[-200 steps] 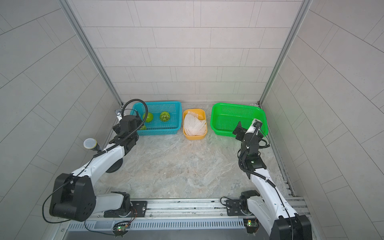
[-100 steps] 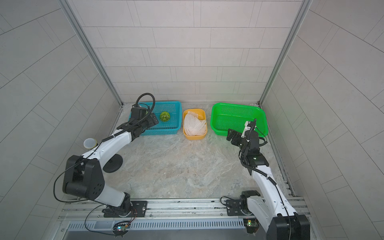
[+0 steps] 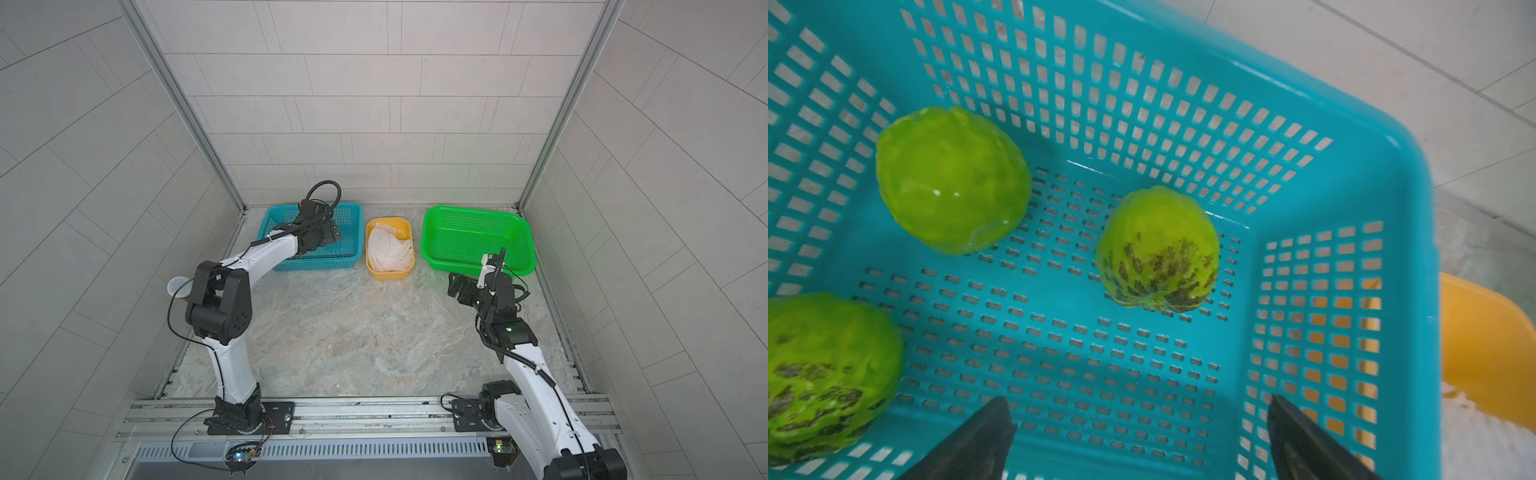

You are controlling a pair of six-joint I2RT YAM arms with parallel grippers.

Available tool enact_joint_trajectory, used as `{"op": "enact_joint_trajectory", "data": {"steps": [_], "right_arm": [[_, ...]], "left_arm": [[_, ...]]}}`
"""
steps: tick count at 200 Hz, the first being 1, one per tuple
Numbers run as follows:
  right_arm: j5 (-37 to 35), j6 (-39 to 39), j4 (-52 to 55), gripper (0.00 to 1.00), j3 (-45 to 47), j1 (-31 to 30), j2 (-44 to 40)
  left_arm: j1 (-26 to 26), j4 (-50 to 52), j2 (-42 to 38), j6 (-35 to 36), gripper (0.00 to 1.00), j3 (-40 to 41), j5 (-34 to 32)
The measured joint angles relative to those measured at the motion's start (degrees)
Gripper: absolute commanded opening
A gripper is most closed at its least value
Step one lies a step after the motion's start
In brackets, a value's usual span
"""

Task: Sleeve custard apples in foam nets
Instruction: Pick up the custard apple from the basket.

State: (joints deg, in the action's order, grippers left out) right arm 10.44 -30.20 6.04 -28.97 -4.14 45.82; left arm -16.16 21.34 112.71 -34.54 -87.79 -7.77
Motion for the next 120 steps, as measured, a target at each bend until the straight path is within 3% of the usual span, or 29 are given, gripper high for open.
{"op": "enact_joint_trajectory", "data": {"steps": [120], "right_arm": [[0.7,0.8,-0.2,0.99,1.0,-0.1,-0.1]], "left_arm": [[0.0,2.8,11.4,0.0,1.0,-11.6,-2.8]]}}
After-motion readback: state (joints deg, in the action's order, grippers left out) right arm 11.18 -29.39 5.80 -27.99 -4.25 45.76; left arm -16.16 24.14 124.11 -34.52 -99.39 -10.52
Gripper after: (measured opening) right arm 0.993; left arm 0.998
